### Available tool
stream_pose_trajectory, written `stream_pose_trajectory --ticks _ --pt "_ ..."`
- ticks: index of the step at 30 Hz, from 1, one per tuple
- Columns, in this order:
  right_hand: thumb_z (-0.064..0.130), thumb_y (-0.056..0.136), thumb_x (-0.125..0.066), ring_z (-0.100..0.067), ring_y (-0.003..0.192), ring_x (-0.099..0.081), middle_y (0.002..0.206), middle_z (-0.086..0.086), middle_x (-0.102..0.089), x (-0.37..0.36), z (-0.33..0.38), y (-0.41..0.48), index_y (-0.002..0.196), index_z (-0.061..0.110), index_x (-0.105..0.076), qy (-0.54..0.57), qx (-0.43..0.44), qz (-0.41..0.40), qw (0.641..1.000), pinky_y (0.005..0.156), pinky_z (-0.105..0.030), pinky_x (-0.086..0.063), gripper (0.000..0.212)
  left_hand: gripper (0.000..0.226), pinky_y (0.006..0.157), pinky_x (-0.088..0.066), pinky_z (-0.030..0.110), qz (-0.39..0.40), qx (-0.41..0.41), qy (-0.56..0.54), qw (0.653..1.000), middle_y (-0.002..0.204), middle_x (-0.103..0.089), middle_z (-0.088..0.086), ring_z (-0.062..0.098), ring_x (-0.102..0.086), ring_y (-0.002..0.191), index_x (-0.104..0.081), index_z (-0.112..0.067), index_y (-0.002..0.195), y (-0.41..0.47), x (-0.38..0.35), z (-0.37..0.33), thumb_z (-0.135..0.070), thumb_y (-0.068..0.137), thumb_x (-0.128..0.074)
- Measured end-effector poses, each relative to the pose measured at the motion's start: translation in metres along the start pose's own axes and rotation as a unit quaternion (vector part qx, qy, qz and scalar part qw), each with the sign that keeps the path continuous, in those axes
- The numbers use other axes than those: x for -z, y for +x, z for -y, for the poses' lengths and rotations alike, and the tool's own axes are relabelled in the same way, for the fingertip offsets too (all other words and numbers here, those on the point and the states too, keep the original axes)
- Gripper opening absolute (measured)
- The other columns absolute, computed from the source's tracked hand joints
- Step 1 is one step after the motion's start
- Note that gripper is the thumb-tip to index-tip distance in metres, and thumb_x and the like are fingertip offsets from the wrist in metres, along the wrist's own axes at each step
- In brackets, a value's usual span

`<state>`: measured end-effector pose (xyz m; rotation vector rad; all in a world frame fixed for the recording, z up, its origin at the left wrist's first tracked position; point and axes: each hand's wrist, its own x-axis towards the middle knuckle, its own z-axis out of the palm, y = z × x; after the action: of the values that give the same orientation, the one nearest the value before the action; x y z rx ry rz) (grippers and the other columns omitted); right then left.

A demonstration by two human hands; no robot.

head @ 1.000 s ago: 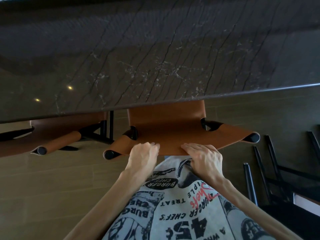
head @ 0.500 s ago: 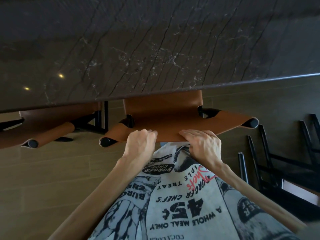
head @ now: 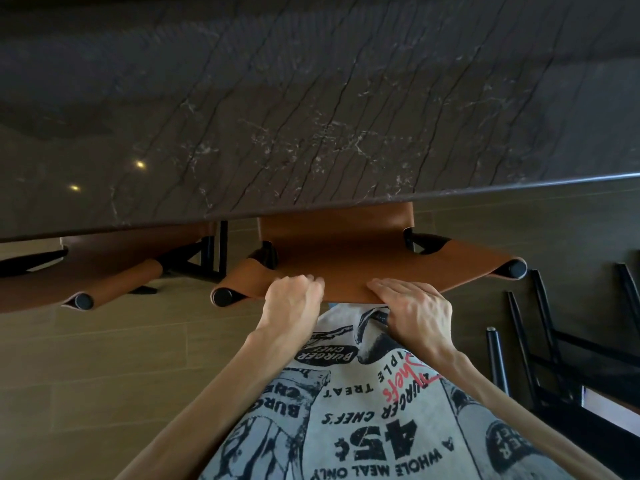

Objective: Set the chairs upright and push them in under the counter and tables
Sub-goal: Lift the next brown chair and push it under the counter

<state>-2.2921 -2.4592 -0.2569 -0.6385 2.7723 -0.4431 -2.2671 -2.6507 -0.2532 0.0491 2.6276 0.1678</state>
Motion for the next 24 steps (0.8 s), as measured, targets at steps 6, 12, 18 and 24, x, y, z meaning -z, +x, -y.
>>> stream_pose_trajectory --ticks 6,12,18,24 --pt "0.020 0.073 -0.038 -0.014 0.094 -0.071 0.100 0.000 -0.075 -0.001 -0.006 0.005 0.100 0.015 -0.076 0.013 -0.006 -0.005 1.000 0.083 -0.035 -0.055 0.047 0.039 0.084 -0.050 0.035 -0.014 0.002 0.017 1.000 0.113 -0.065 -0.001 0.019 -0.063 0.100 -0.058 -0.017 0.117 0.010 -0.004 -0.004 0.001 0.085 -0.047" --pt "0.021 0.070 -0.043 -0.016 0.093 -0.072 0.100 -0.001 -0.075 0.002 -0.004 0.014 0.099 0.013 -0.077 0.021 0.004 0.015 1.000 0.083 -0.035 -0.056 0.044 0.051 0.091 -0.051 0.033 0.007 0.013 -0.002 1.000 0.128 -0.063 0.000 0.017 -0.061 0.114 -0.056 -0.018 0.129 0.011 -0.004 0.003 0.002 0.082 -0.054" --pt "0.026 0.067 -0.036 -0.016 0.089 -0.072 0.095 -0.002 -0.076 0.007 -0.002 0.026 0.094 0.012 -0.078 0.026 0.018 0.010 0.999 0.080 -0.033 -0.054 0.052 0.048 0.082 -0.055 0.035 0.010 0.017 -0.007 1.000 0.123 -0.066 0.001 0.022 -0.066 0.104 -0.058 -0.017 0.126 0.016 0.004 0.009 0.003 0.084 -0.046" --pt "0.016 0.065 -0.046 -0.018 0.090 -0.072 0.096 -0.003 -0.076 0.005 0.001 0.032 0.095 0.010 -0.077 0.026 0.026 -0.001 0.999 0.081 -0.035 -0.054 0.044 0.046 0.081 -0.055 0.035 0.002 0.016 -0.012 1.000 0.120 -0.068 0.001 0.022 -0.066 0.103 -0.060 -0.017 0.125 0.019 0.010 0.017 0.001 0.084 -0.049"
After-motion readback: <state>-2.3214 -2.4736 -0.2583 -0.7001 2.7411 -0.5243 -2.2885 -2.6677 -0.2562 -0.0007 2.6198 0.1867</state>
